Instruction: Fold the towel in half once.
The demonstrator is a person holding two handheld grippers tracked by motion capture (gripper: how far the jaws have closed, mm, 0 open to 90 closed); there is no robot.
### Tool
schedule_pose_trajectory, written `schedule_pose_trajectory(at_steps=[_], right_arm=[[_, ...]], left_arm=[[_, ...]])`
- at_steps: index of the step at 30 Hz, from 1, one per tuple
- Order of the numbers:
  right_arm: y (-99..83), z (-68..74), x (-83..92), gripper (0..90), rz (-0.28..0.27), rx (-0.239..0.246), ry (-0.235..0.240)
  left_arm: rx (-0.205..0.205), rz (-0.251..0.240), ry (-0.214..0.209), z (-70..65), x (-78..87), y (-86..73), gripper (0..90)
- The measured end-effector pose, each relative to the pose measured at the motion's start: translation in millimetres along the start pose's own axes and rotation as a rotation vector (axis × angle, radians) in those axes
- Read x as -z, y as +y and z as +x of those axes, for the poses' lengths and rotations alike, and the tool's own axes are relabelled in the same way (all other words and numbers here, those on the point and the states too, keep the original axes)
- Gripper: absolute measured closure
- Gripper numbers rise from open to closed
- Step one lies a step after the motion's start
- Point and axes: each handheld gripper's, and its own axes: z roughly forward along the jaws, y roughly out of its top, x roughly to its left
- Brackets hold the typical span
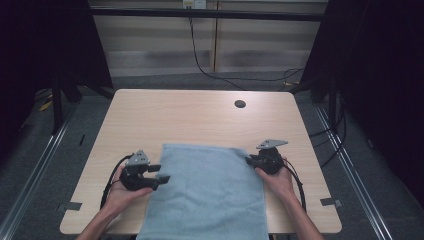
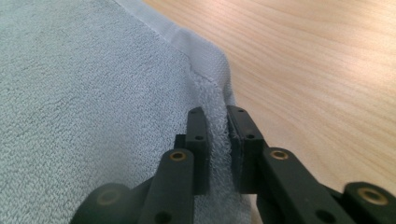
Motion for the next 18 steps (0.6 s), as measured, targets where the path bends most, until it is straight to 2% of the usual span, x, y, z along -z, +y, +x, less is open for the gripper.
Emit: schedule_pose_trajectory(at_steps=[1, 2, 5, 6, 8, 10, 11, 13, 18], right_arm=[[0.0, -0.6, -0.3, 82.2, -0.003, -0.003, 0.005], [0.2, -0.8, -0.3, 82.4, -0.001, -0.005, 0.007], [0.1, -1.6, -0.6, 82.7, -0.004, -0.003, 0.013], [0.0, -1.6, -0.7, 82.7, -0.005, -0.003, 0.012], [-0.1, -1.5, -0.7, 82.7, -0.006, -0.004, 0.011], [-0.1, -1.1, -0.5, 82.5, -0.005, -0.005, 0.008], [-0.1, -0.8, -0.5, 82.3, -0.005, -0.004, 0.006], [-0.7, -0.2, -0.1, 82.0, -0.005, -0.011, 0.004], [-1.5, -0.7, -0.4, 81.8, -0.014, -0.018, 0.01]], left_arm=[[0.006, -0.016, 0.016, 4.9, -2.5, 2.4, 40.7], [0.03, -0.001, 0.015, 13.0, -8.4, 7.9, 40.7], [0.036, 0.016, 0.079, 28.6, -22.1, 16.5, 40.1], [0.054, 0.024, 0.097, 35.1, -28.6, 19.0, 40.1], [0.098, 0.024, 0.081, 43.1, -36.6, 20.2, 39.6], [0.07, 0.062, 0.112, 41.5, -42.4, 20.8, 37.9], [0.077, 0.045, 0.109, 41.8, -43.5, 20.4, 37.9], [0.07, 0.051, 0.102, 41.7, -46.4, 20.5, 37.8], [0.032, 0.051, 0.13, 39.5, -52.1, 19.5, 32.7]])
